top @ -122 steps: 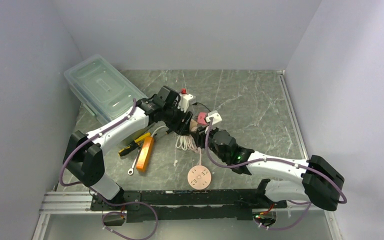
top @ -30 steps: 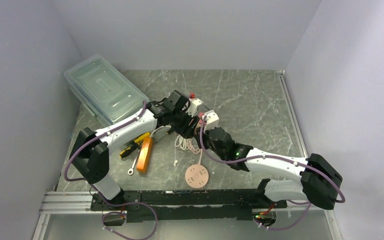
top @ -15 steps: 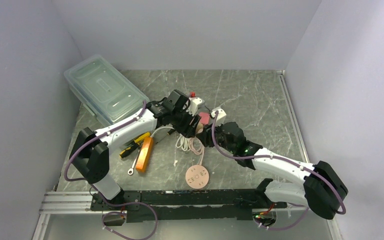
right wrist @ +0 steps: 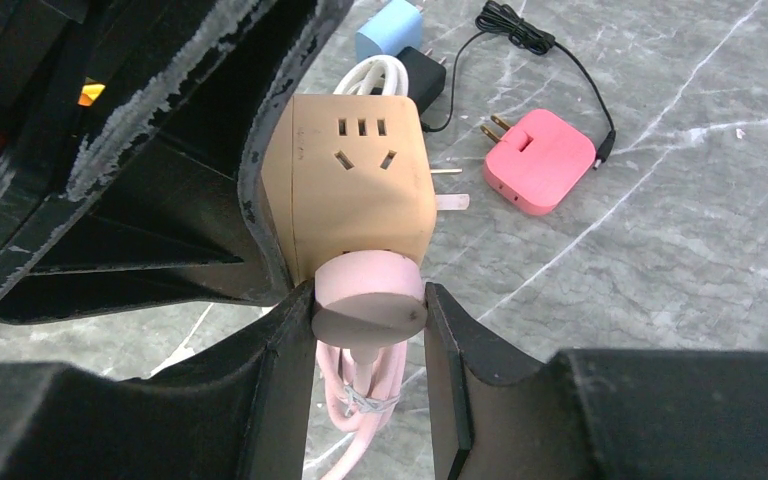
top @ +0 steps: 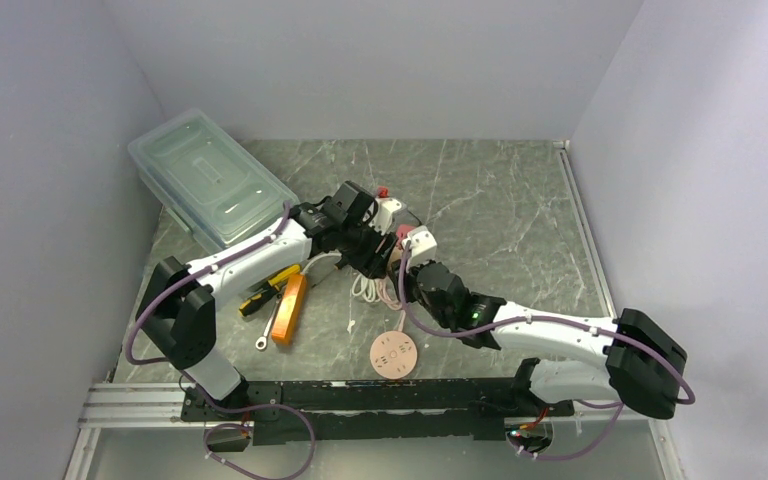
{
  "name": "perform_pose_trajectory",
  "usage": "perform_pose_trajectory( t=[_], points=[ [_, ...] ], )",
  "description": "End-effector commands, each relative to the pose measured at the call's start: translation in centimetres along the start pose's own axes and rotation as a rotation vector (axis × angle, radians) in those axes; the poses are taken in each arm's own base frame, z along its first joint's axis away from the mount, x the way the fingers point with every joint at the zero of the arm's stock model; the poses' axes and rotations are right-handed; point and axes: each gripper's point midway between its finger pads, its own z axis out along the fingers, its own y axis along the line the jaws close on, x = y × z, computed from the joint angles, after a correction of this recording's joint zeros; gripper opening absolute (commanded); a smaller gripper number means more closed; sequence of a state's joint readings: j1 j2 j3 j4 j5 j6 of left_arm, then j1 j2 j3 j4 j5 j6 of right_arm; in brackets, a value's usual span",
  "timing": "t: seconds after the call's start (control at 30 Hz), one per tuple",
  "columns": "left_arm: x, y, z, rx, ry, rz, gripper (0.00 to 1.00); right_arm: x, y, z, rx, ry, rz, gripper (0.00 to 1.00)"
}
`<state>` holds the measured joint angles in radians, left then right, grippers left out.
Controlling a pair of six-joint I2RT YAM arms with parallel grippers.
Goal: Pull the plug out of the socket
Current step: Remove the plug from the socket.
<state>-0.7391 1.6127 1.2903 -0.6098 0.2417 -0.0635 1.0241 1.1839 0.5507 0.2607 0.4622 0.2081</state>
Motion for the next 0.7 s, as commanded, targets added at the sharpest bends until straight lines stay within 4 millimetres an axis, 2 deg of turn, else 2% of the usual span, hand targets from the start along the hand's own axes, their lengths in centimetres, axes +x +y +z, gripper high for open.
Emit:
perform_pose_trajectory(
  t=[0.0, 0.23, 0.3, 0.43, 0.53, 0.67],
  points=[
    [-2.5, 1.0, -0.9, -0.046, -0.104, 0.012, 0.0, -4.6, 1.6, -0.5, -0.077, -0.132, 0.055, 0.0],
    [-2.3, 1.2, -0.8, -0.059, -0.096, 0.02, 0.0, -4.9, 1.8, -1.1, -0.396, -0.109, 0.193, 0.0],
    [-2.3, 1.4, -0.9, -0.066, -0.094, 0.02, 0.0, -4.8, 1.8, -1.1, -0.41, -0.104, 0.186, 0.0],
    [-2.4, 1.4, -0.8, -0.071, -0.097, 0.018, 0.0, -4.8, 1.2, -0.9, -0.358, -0.113, 0.181, 0.0],
    [-2.5, 1.5, -0.8, -0.075, -0.098, 0.014, 0.0, -4.8, 0.5, -0.8, -0.23, -0.14, 0.151, 0.0],
    [-2.7, 1.5, -1.1, -0.068, -0.11, 0.008, 0.0, -4.9, 0.9, -1.3, -0.069, -0.168, 0.044, 0.0]
  ],
)
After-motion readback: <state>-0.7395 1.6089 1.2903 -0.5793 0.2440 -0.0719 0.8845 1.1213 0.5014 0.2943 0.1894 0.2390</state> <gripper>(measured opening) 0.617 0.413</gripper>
